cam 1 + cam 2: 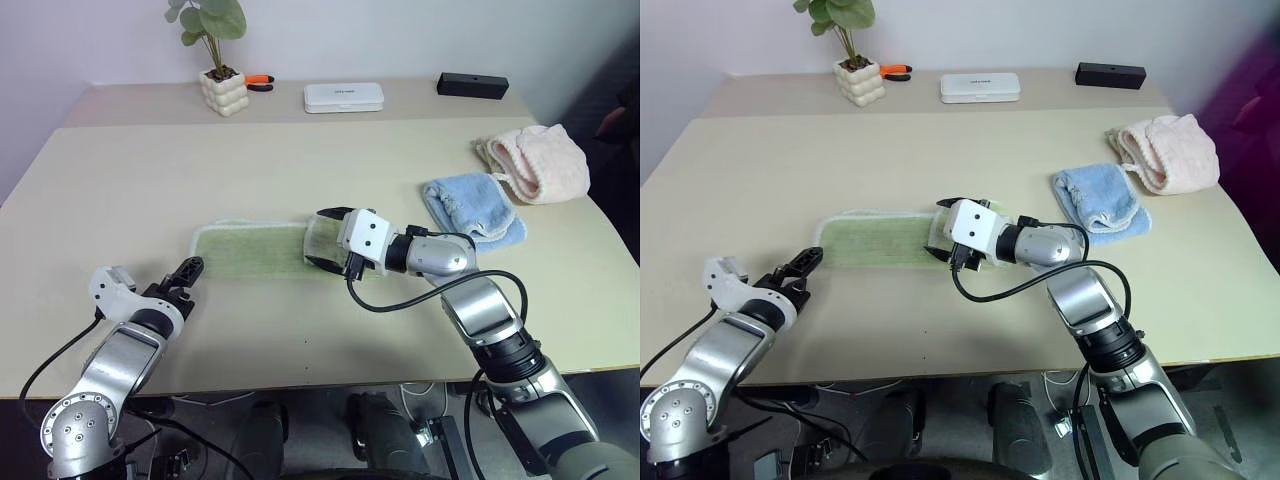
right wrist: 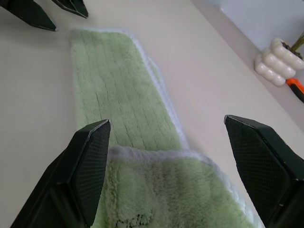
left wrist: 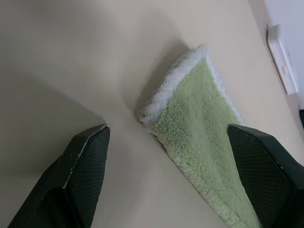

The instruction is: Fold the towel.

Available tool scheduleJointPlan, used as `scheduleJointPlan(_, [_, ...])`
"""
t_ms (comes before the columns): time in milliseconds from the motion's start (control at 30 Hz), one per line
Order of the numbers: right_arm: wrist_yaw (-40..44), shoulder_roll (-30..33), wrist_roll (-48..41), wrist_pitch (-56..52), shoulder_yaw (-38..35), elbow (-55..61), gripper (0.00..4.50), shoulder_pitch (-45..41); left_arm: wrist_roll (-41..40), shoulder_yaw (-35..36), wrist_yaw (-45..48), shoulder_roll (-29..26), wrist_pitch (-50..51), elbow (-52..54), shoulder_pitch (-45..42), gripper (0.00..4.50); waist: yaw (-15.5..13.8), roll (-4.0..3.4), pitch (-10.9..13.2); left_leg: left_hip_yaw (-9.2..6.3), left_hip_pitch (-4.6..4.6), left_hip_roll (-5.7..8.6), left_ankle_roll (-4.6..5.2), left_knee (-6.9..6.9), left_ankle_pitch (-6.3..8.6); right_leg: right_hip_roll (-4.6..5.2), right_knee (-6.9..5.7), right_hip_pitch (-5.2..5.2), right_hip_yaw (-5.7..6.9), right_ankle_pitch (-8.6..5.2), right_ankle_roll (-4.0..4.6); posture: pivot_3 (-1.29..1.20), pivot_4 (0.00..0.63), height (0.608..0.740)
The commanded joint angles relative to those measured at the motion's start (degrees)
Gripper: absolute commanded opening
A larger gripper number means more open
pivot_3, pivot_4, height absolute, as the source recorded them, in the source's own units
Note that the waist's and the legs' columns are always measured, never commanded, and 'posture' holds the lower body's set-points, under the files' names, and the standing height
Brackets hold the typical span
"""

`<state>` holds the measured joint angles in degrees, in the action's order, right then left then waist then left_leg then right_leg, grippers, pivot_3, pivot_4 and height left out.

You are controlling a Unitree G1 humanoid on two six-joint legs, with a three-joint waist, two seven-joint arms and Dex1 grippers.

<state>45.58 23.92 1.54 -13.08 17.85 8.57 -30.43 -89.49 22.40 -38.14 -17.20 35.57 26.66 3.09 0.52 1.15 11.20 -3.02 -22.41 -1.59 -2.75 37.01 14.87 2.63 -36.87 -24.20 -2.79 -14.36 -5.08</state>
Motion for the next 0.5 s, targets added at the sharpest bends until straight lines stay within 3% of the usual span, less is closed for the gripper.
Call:
scheduleJointPlan(33, [0.19,-0.40,-0.07,1.48,0.12,0.42,3.91,-1.26,-0.50,-2.12,-0.90,0.47,0.13,-2.50,-1.26,4.03,0.00,-0.01,0.00,0.00,0.00,0.01,0.00,0.00,0.00,0.01,0.00,0.02,0.00,0.00,0.00,0.00,0.150,0.737])
scheduleJointPlan(100, [0.06,-0.63,0.11,1.62,0.16,0.16,3.91,-1.50,1.15,-2.75,-0.74,0.61,0.33,-6.33,-4.17,4.03,-0.16,-0.06,-0.03,0.00,0.01,0.01,0.00,0.00,0.00,0.02,0.01,0.03,0.00,0.00,0.00,0.00,0.150,0.737])
scheduleJointPlan(167, [-0.17,-0.74,0.28,1.59,0.14,0.16,3.91,-1.42,2.68,-3.17,-0.39,0.75,0.64,-9.85,-6.56,3.53,-0.28,-0.07,-0.04,-0.03,0.02,0.04,-0.04,0.00,-0.02,0.02,-0.01,0.04,0.01,0.00,-0.01,0.00,0.150,0.737])
scheduleJointPlan(233, [-0.23,-0.68,0.38,1.62,0.11,0.36,3.91,-1.19,3.32,-3.09,-0.04,1.01,0.94,-11.21,-7.51,2.77,-0.29,-0.07,-0.04,-0.04,0.04,0.05,-0.04,0.01,-0.03,0.02,0.00,0.09,0.01,0.00,-0.01,0.00,0.150,0.737])
scheduleJointPlan(400, [-0.71,-0.54,0.58,0.96,-0.26,1.30,3.91,-0.51,3.66,-2.45,0.80,1.51,1.30,-12.09,-8.56,0.16,-0.36,-0.07,-0.04,-0.04,0.03,0.06,-0.05,0.00,-0.03,0.04,0.03,0.09,0.01,0.01,-0.02,0.00,0.150,0.737])
scheduleJointPlan(500, [-0.97,-0.38,0.60,0.59,-0.26,2.22,3.91,0.33,5.20,-0.89,4.03,0.71,0.10,-11.46,-9.37,0.07,-0.56,-0.06,-0.04,-0.04,0.02,0.06,-0.05,0.01,-0.03,0.04,0.03,0.09,0.01,0.01,-0.02,0.00,0.150,0.737])
